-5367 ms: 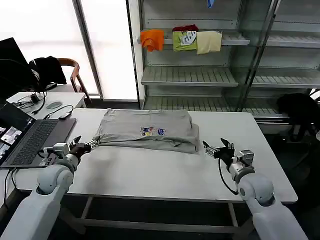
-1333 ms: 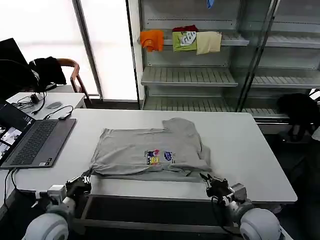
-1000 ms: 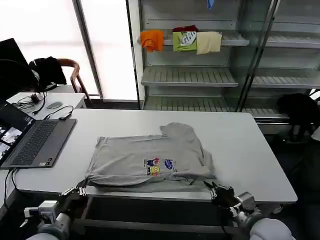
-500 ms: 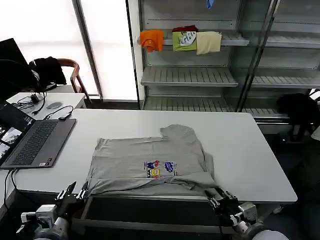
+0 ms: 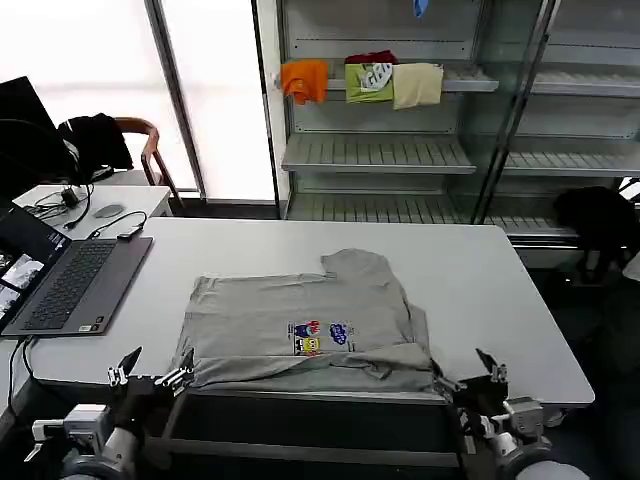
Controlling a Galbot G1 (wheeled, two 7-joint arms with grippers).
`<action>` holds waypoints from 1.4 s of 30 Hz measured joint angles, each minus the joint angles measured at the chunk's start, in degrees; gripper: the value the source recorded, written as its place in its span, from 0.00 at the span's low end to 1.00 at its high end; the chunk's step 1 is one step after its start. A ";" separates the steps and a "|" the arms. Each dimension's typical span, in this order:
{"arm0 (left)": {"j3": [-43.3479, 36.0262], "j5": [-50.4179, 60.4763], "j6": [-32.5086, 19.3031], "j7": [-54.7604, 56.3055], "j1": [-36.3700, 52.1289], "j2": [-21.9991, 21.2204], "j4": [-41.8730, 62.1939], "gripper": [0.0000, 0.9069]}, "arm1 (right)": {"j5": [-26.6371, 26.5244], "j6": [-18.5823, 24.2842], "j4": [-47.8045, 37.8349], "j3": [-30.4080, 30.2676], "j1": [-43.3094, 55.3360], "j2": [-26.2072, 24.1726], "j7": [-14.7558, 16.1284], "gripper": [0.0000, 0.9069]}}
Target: Fold and organize the clothes.
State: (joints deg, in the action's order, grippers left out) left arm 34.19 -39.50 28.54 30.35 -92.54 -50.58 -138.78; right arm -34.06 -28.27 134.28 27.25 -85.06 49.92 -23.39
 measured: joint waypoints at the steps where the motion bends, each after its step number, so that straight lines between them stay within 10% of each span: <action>1: 0.14 -0.04 -0.28 -0.52 0.88 0.23 0.21 1.00 | -0.04 0.33 -0.15 0.02 1.07 0.00 0.81 1.00; 20: -4.26 -2.81 -3.63 -16.71 25.51 0.39 23.17 1.00 | 0.46 2.54 -30.07 -16.84 39.98 8.25 16.22 1.00; 42: -17.25 -1.09 1.31 -24.59 49.42 -2.59 51.96 1.00 | 8.13 -1.10 -73.43 -27.78 66.77 22.87 24.82 1.00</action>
State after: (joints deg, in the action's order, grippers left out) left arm 16.94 -40.59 29.85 5.76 -43.12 -53.17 -86.82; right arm -25.93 -29.36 60.85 -0.53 -18.28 72.78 1.43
